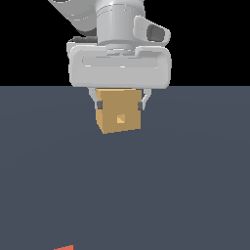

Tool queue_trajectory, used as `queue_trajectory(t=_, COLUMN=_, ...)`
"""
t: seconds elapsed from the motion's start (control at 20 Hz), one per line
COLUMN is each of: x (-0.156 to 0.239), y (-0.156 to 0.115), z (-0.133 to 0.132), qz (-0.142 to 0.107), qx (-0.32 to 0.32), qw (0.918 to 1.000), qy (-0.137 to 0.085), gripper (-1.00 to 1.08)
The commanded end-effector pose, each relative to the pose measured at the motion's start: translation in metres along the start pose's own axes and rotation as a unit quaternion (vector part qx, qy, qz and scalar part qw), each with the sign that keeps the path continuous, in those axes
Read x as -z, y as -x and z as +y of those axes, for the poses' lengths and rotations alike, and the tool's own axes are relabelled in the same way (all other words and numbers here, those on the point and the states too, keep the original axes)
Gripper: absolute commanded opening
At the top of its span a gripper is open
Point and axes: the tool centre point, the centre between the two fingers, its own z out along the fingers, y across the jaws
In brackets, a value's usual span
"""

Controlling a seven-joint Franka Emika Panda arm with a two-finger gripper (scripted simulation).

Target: Insert the peg into the horizontal hole in a box.

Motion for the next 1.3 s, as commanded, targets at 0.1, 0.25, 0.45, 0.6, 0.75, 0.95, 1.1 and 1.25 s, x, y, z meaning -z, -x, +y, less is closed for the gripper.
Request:
queue_trajectory(t=0.1, x=-0.008, y=0.030, z=-0.008, qz=-0.001, qx=0.008, qw=1.0000, qy=0.001, gripper=1.00)
queue_trajectory(t=0.25, x=-0.015, y=0.056, z=-0.014, qz=-0.001, qx=0.016, qw=0.9999, qy=0.002, gripper=1.00)
queue_trajectory(t=0.45, x=-0.027, y=0.097, z=-0.022, qz=-0.002, qx=0.028, qw=0.9996, qy=0.003, gripper=1.00)
queue_trajectory(t=0.6, x=-0.035, y=0.130, z=-0.028, qz=-0.002, qx=0.037, qw=0.9993, qy=0.004, gripper=1.00)
queue_trajectory(t=0.75, x=-0.044, y=0.162, z=-0.033, qz=-0.003, qx=0.046, qw=0.9989, qy=0.005, gripper=1.00)
queue_trajectory(t=0.95, x=-0.056, y=0.207, z=-0.038, qz=-0.003, qx=0.059, qw=0.9982, qy=0.007, gripper=1.00)
queue_trajectory(t=1.1, x=-0.065, y=0.238, z=-0.041, qz=-0.003, qx=0.068, qw=0.9977, qy=0.008, gripper=1.00)
queue_trajectory(t=1.25, x=-0.072, y=0.265, z=-0.042, qz=-0.003, qx=0.076, qw=0.9971, qy=0.009, gripper=1.00)
